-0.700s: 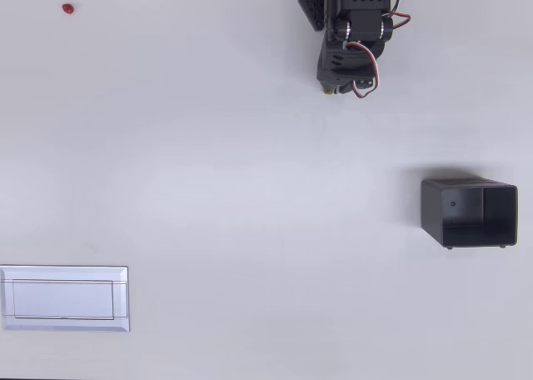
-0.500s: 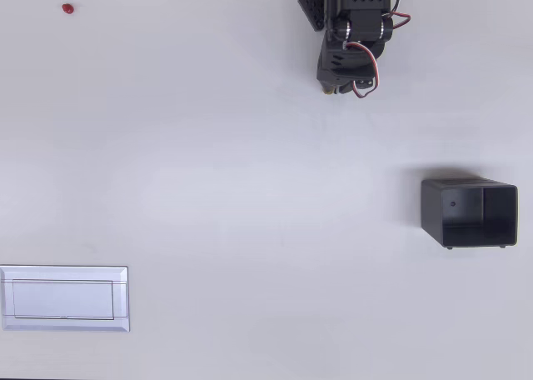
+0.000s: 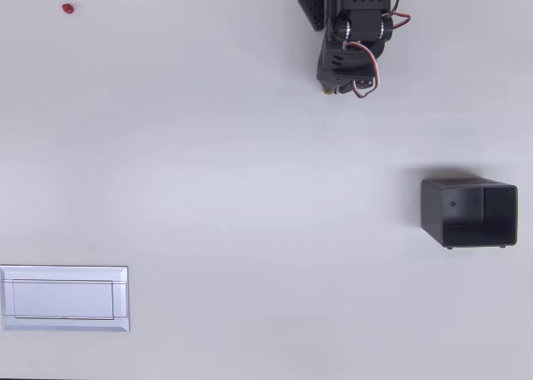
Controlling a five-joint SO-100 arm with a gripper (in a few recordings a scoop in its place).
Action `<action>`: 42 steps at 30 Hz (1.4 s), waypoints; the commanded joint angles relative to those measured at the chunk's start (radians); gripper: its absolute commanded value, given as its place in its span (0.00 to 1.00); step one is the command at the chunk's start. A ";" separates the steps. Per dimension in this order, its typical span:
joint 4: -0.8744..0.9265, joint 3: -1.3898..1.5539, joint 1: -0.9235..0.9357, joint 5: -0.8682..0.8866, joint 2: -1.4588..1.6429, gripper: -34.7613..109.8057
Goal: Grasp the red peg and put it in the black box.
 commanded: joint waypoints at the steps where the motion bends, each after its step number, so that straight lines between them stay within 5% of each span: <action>1: 0.034 0.011 -0.014 -0.017 -0.031 0.24; 30: 0.040 0.011 0.023 0.051 -0.031 0.24; 34: 0.058 0.011 0.176 0.287 -0.031 0.24; 42: -0.071 0.011 0.667 0.124 -0.063 0.24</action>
